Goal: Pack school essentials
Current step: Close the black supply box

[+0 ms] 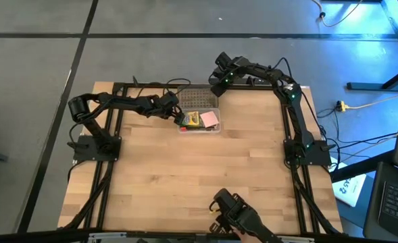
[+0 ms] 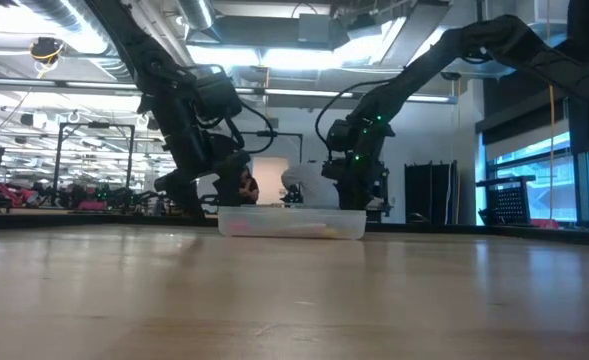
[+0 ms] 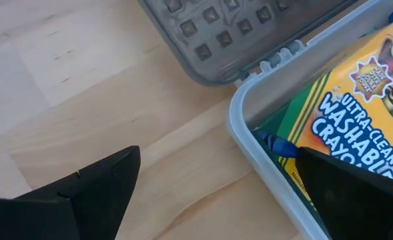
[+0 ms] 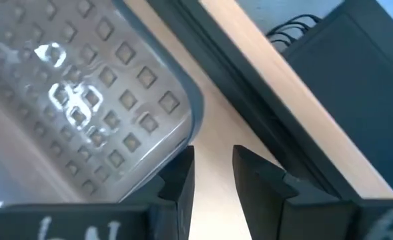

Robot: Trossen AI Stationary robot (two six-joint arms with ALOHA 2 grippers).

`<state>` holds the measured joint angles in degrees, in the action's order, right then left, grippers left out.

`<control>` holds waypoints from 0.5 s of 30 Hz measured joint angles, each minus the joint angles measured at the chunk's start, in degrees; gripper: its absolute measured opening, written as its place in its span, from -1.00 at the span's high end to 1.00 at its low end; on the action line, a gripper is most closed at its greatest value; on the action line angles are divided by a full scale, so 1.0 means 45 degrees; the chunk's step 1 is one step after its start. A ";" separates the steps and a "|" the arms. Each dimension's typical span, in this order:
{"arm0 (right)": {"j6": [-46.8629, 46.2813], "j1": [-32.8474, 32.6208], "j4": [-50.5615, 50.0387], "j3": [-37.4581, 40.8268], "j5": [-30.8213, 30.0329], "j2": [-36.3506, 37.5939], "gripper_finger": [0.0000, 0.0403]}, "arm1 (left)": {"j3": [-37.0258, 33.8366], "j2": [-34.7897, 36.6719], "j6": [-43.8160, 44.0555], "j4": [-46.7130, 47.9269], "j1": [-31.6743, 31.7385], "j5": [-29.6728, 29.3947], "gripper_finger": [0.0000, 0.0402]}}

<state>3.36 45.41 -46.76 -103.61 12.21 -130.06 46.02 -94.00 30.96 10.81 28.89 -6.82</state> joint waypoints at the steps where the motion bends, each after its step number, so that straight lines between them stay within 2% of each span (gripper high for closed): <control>1: 0.0084 0.0004 0.0000 0.0000 0.0149 0.0000 0.48 | -0.0004 0.0000 0.0000 0.0004 0.0009 0.0018 -0.97; 9: 0.0703 -0.0031 0.0132 0.0000 0.0622 0.0000 0.48 | -0.0009 -0.0005 -0.0043 0.0030 0.0019 0.0057 -0.97; 15: 0.1306 -0.0090 0.0160 0.0000 0.1952 0.0005 0.48 | -0.0011 -0.0005 -0.0333 0.0070 0.0105 0.0054 -0.97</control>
<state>9.24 45.01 -46.04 -103.61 20.99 -130.04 45.97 -94.02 29.46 11.12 29.36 -6.58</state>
